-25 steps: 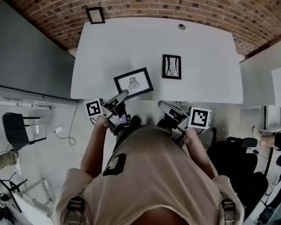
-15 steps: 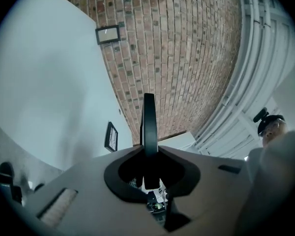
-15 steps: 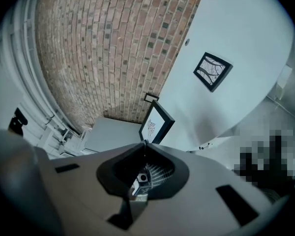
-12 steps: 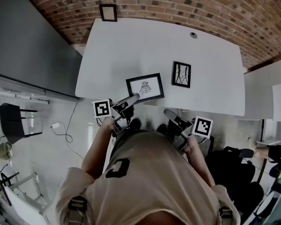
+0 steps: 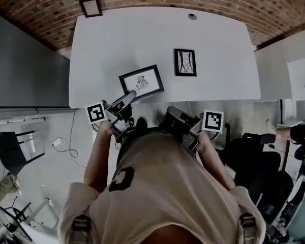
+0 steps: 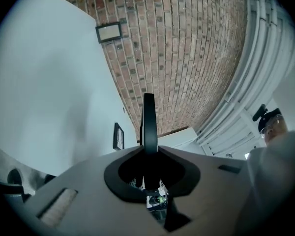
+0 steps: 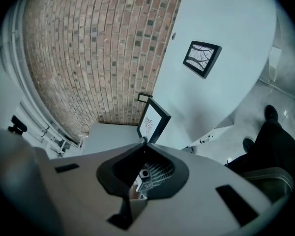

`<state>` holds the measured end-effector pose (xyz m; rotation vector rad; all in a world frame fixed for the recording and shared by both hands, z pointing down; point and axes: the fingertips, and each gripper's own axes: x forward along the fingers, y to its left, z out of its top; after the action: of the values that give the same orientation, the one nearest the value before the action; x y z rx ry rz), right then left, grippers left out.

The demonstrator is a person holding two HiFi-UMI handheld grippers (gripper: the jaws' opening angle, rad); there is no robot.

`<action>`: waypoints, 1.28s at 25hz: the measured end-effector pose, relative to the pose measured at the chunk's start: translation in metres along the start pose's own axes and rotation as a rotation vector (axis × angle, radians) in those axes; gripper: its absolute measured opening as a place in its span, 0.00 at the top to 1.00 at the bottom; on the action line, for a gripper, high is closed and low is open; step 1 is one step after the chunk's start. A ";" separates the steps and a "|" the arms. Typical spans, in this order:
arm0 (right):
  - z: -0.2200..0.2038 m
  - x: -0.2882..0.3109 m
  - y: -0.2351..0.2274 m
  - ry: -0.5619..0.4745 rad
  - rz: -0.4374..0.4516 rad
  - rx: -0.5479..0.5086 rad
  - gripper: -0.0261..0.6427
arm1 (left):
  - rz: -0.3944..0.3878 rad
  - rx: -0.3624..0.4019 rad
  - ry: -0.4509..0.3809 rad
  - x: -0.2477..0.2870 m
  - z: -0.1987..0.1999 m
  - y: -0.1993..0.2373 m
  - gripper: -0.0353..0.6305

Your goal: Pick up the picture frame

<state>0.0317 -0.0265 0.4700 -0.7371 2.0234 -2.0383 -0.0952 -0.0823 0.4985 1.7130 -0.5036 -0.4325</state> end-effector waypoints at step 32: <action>0.209 0.008 -0.181 0.316 -0.712 -0.764 0.69 | 0.167 0.012 -0.015 0.082 0.012 0.022 0.89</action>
<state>0.1598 -0.2045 0.6380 -1.5253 3.1219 -1.6669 -0.0349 -0.1408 0.5166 1.6652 -0.6556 -0.3224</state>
